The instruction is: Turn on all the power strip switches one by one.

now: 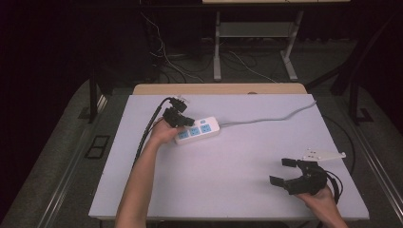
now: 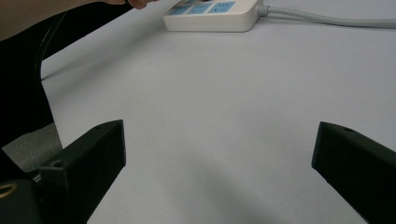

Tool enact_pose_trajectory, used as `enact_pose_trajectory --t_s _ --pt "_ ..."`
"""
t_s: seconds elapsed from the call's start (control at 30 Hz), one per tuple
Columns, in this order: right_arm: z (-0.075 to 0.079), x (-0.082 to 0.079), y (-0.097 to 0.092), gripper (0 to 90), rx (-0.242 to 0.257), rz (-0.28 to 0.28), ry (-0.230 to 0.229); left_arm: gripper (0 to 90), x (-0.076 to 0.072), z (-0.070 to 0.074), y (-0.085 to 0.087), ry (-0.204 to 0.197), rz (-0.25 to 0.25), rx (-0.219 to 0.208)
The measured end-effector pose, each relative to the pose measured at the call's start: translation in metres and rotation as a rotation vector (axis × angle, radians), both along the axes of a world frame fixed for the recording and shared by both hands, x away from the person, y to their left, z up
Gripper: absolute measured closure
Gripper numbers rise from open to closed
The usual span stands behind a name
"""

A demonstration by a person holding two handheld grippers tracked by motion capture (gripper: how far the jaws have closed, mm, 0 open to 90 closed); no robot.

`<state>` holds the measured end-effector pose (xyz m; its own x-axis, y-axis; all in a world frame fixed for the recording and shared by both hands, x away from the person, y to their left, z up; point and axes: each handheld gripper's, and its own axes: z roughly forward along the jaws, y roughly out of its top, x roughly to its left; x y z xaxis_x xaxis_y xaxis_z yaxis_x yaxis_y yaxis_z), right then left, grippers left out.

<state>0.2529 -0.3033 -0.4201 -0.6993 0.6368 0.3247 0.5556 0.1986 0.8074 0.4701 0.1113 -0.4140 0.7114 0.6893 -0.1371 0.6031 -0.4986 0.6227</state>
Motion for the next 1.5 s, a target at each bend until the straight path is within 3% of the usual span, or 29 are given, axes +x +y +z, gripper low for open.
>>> enact_pose_trajectory --t_s 0.27,0.4,0.5,0.73,1.03,1.5 --pt "0.0 0.0 -0.001 2.6 0.002 -0.002 -0.002 89.4 0.0 0.001 0.0 -0.003 0.005 -0.002" --pt "0.0 0.001 -0.001 2.6 0.004 -0.004 -0.003 89.4 0.0 0.003 -0.001 -0.017 0.006 0.039" --pt "0.0 0.001 -0.002 2.6 0.005 -0.009 -0.002 89.4 0.0 0.006 -0.001 -0.019 -0.009 0.028" --pt "0.0 0.001 -0.002 2.7 0.003 -0.006 -0.004 89.4 -0.001 0.02 -0.007 -0.036 -0.035 0.001" --pt "0.0 0.001 -0.002 2.6 0.004 -0.006 -0.005 89.3 0.001 0.039 -0.023 -0.076 -0.083 0.006" --pt "0.0 0.001 -0.002 2.6 0.002 -0.003 -0.004 89.2 0.007 0.029 -0.035 -0.07 -0.082 0.013"
